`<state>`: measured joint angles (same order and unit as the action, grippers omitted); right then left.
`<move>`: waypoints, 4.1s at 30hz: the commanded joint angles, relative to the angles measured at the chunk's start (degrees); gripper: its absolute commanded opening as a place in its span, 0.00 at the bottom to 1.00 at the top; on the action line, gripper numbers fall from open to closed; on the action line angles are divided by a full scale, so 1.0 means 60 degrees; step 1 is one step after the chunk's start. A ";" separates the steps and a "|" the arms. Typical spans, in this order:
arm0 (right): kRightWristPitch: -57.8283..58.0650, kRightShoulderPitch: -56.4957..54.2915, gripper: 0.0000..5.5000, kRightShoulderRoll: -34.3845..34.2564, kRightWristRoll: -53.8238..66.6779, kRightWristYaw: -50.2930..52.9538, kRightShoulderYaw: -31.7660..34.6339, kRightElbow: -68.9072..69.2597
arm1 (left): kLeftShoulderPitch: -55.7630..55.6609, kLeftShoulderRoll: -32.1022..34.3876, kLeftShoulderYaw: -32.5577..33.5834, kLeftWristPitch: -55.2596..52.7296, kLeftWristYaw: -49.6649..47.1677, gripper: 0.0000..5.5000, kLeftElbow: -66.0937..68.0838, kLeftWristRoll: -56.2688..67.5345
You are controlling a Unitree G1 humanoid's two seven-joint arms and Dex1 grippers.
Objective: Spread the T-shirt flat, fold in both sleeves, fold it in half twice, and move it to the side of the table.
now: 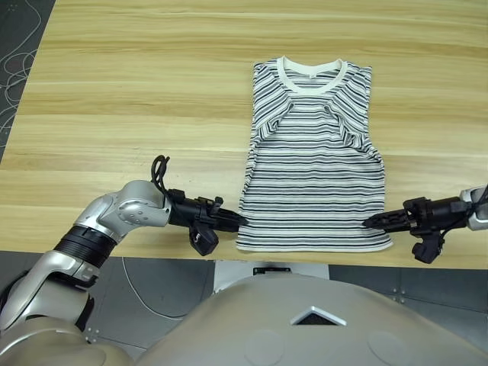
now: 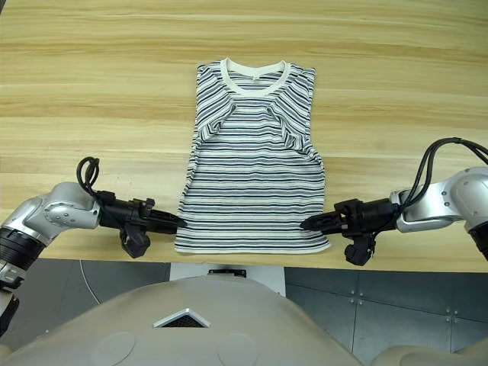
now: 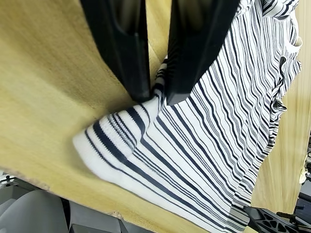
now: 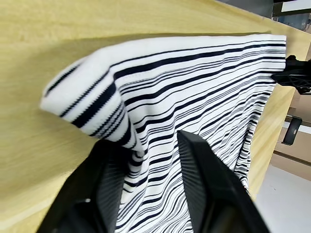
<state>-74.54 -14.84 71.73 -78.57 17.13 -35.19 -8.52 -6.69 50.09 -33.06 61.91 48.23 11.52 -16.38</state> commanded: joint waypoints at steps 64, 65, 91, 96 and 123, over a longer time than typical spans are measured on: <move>1.2510 -0.0738 0.02 -0.1221 2.0908 -1.8271 -0.1407 -0.0126 | 0.0445 0.1228 0.0509 -1.1330 0.7376 0.02 -0.3881 0.9202; 1.2463 -0.0666 0.02 -0.1032 2.0905 -1.8271 -0.1515 0.0049 | 0.0466 0.1376 0.0389 -1.1243 0.7376 0.02 -0.3958 0.9209; 1.1295 -0.2030 0.02 -0.4765 1.9752 -1.8231 0.2164 -0.4123 | -0.1501 -0.1202 0.3002 -1.0653 0.7373 0.02 0.0235 0.8612; 1.0596 -0.3007 0.02 -0.5947 1.8257 -1.7637 0.3048 -0.6315 | -0.2314 -0.1755 0.3713 -1.0130 0.7107 0.02 0.2271 0.8253; 0.9536 -0.4634 0.02 -0.7732 1.4230 -1.4066 0.5106 -1.0347 | -0.5762 -0.4052 0.5575 -0.8703 0.3608 0.02 0.8937 0.5132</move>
<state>-18.44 -41.14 26.12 7.92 -69.02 -5.36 -69.93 -39.43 26.03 -0.22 9.22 71.74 62.89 16.23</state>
